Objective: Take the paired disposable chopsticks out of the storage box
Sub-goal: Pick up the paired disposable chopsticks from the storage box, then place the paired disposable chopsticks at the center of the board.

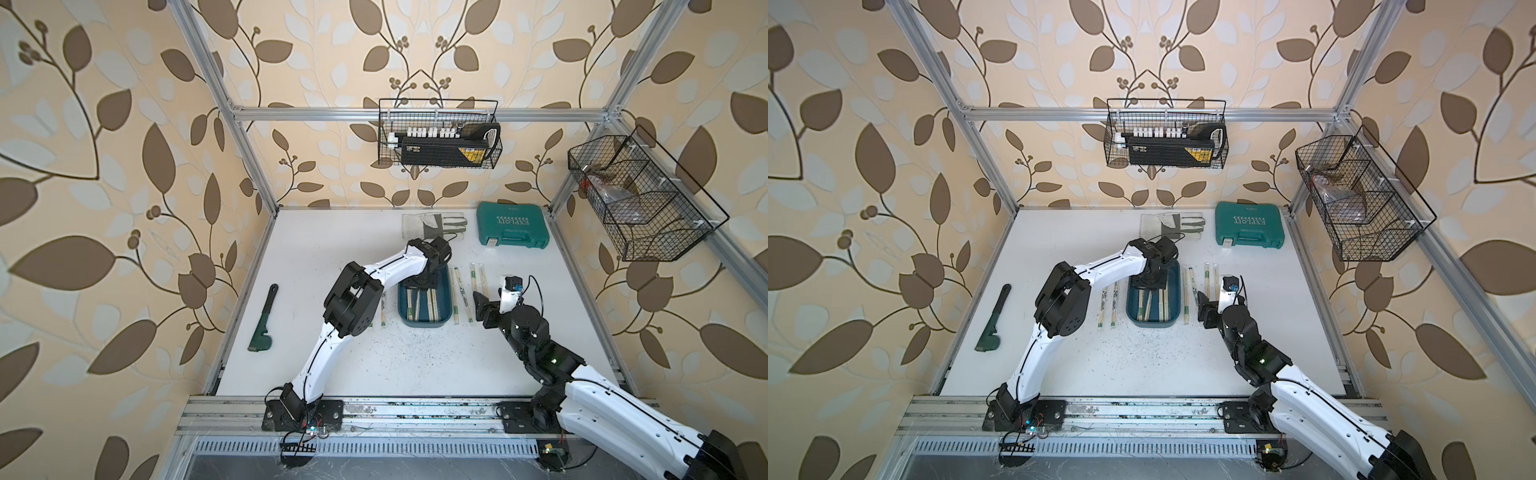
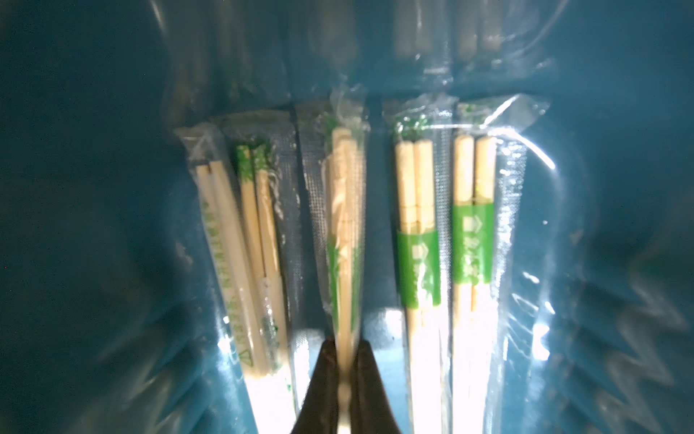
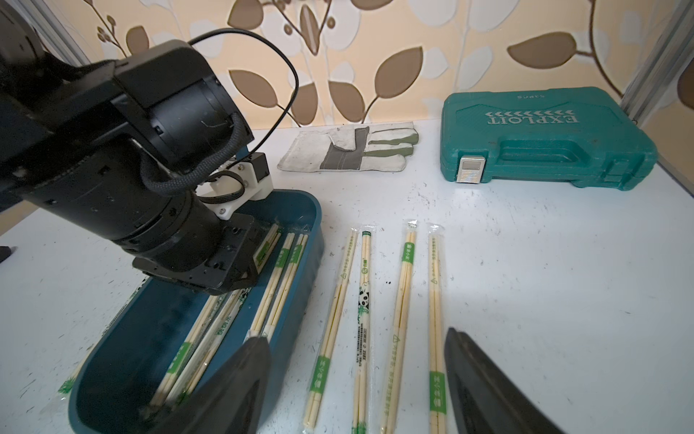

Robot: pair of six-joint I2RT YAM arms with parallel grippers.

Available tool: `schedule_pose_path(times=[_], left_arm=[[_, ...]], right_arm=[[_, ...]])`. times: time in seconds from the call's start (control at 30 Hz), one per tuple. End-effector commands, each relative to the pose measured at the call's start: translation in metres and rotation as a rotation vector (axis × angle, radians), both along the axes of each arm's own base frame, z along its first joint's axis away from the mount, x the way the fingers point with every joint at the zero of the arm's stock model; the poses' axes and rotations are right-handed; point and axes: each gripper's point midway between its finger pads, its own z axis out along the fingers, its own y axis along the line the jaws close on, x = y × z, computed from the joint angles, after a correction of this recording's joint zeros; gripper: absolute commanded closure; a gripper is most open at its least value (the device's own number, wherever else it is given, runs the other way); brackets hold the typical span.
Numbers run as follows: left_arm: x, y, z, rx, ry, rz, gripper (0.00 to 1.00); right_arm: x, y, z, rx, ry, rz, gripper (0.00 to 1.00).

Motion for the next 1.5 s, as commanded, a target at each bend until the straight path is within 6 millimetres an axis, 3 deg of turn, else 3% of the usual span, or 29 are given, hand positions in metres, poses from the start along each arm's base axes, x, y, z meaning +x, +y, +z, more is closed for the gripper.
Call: schedule_pose_path(times=[0.0,0.57,0.73,0.83,0.97,1.17,1.33,1.47], left_arm=[[0.008,0.006,0.051,-0.032,-0.084,0.005,1.00],[-0.001,0.017,0.125,-0.073,-0.156,-0.032,1.00],[-0.007,0.047,0.155,-0.041,-0.194,-0.036,1.00],[-0.010,0.074,0.161,-0.051,-0.194,-0.023,1.00],[-0.012,0.115,0.147,-0.099,-0.161,0.002,1.00],[-0.009,0.171,0.106,-0.070,-0.121,0.039,1.00],[-0.003,0.191,0.065,-0.038,-0.099,0.106,1.00],[0.004,0.195,0.041,-0.013,-0.098,0.116,1.00]], right_arm=[[0.002,0.002,0.017,0.031,-0.031,-0.006,0.24],[0.002,0.000,0.018,0.028,-0.034,-0.011,0.24],[0.002,0.001,0.018,0.028,-0.032,-0.007,0.24],[0.002,0.003,0.017,0.021,-0.028,0.002,0.24],[0.001,0.015,0.016,0.016,-0.031,0.076,0.22],[-0.004,0.040,0.019,0.037,-0.057,0.220,0.19],[-0.002,0.043,0.017,0.034,-0.046,0.229,0.19],[-0.001,0.043,0.016,0.032,-0.040,0.227,0.19]])
